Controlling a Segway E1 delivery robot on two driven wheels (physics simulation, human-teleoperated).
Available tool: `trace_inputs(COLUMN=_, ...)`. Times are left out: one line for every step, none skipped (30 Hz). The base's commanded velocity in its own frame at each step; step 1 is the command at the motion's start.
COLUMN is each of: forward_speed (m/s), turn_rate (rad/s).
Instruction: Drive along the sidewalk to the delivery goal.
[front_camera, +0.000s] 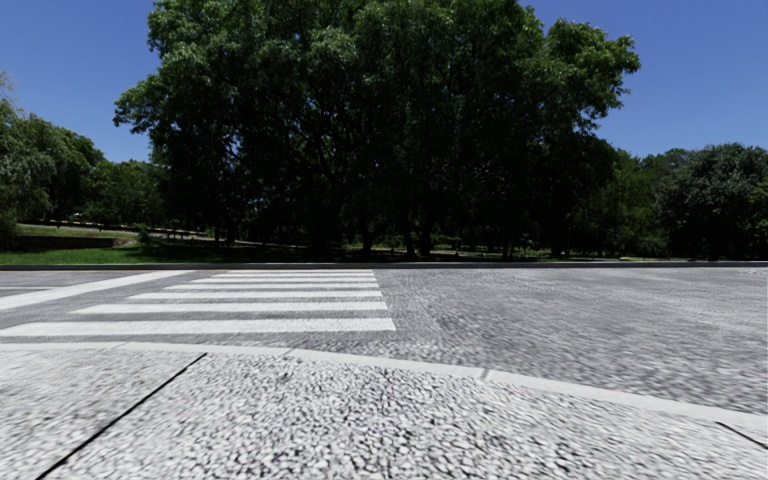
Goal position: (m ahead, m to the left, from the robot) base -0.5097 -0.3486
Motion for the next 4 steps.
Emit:
trace_inputs(forward_speed=0.00, turn_rate=0.00)
trace_inputs(forward_speed=0.00, turn_rate=0.00)
trace_inputs(forward_speed=0.00, turn_rate=0.00)
trace_inputs(forward_speed=0.00, turn_rate=0.00)
